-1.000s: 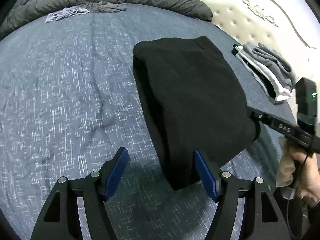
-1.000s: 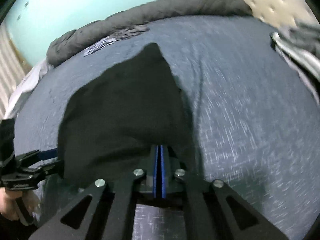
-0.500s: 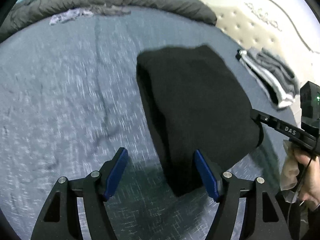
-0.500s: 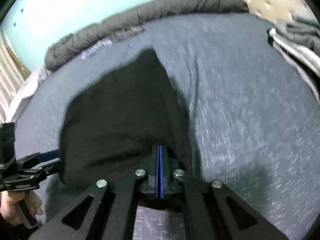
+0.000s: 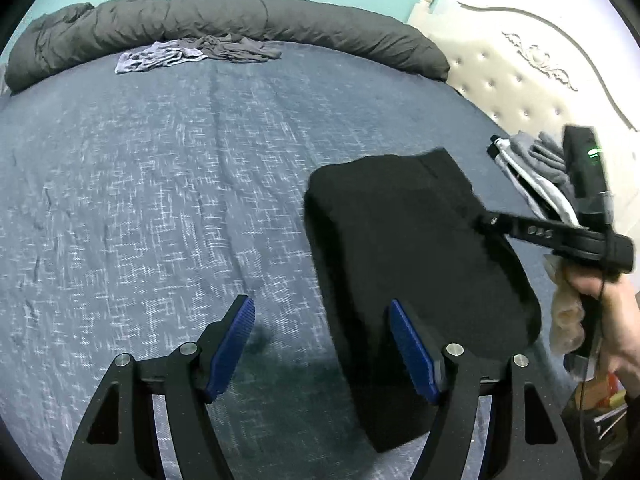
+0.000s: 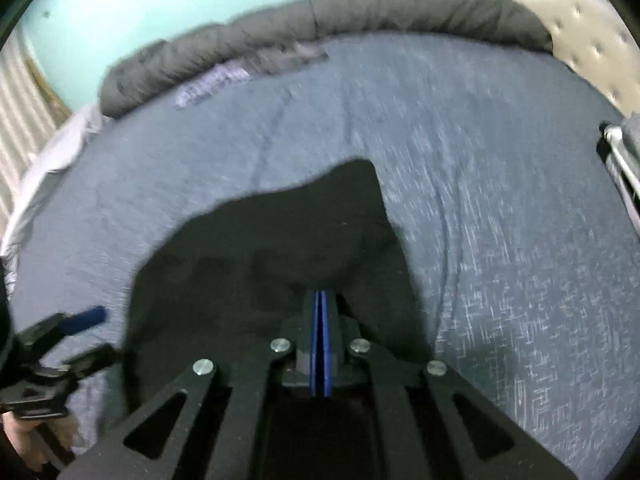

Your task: Fold clothes

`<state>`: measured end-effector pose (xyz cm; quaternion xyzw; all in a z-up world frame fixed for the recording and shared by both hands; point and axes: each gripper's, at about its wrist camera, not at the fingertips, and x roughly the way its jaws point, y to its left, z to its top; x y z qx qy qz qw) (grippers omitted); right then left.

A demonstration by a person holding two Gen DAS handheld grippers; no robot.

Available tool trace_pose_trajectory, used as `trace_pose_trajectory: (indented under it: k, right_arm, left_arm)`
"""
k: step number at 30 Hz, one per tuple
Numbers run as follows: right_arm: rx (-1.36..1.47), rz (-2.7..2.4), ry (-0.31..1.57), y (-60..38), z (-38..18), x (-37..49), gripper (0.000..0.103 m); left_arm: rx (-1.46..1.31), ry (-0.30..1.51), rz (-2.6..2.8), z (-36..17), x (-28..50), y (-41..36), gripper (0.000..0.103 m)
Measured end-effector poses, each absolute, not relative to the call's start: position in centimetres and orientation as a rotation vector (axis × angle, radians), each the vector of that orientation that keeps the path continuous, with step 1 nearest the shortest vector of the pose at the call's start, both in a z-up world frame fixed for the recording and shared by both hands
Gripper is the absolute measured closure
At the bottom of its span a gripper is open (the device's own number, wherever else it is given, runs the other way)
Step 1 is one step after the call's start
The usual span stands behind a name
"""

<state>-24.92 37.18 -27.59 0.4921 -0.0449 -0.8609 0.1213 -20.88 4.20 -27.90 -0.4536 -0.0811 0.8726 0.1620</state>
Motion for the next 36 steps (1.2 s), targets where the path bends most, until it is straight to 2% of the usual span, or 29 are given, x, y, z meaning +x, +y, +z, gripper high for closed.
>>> trace_pose_trajectory:
  k: [7, 20, 24, 28, 32, 36]
  right_arm:
    - [1.586, -2.549, -0.211, 39.3, -31.0, -25.9, 0.103]
    - [1.273, -2.558, -0.196, 38.4, -25.1, -19.4, 0.103]
    - [1.316, -2.548, -0.157, 37.7, -27.2, -19.3, 0.103]
    - [1.330, -2.551, -0.196, 37.9, -28.5, -18.8, 0.103]
    - [1.327, -2.555, -0.178, 37.7, -28.8, -18.8, 0.103]
    - [1.325, -2.535, -0.164, 38.1, -29.3, -18.9, 0.103]
  left_arm:
    - [-1.305, -0.227, 2.486, -28.2, -21.4, 4.0, 0.029]
    - [-1.289, -0.236, 2.487, -28.0, -21.1, 4.6, 0.029]
    - [-1.258, -0.245, 2.503, -27.5, -22.1, 5.0, 0.029]
    - [-1.243, -0.250, 2.477, -27.6, -23.9, 6.2, 0.029]
    - [-1.260, -0.181, 2.477, -28.6, -25.5, 7.4, 0.029]
    - [-1.324, -0.195, 2.470, -30.5, -27.0, 7.0, 0.029]
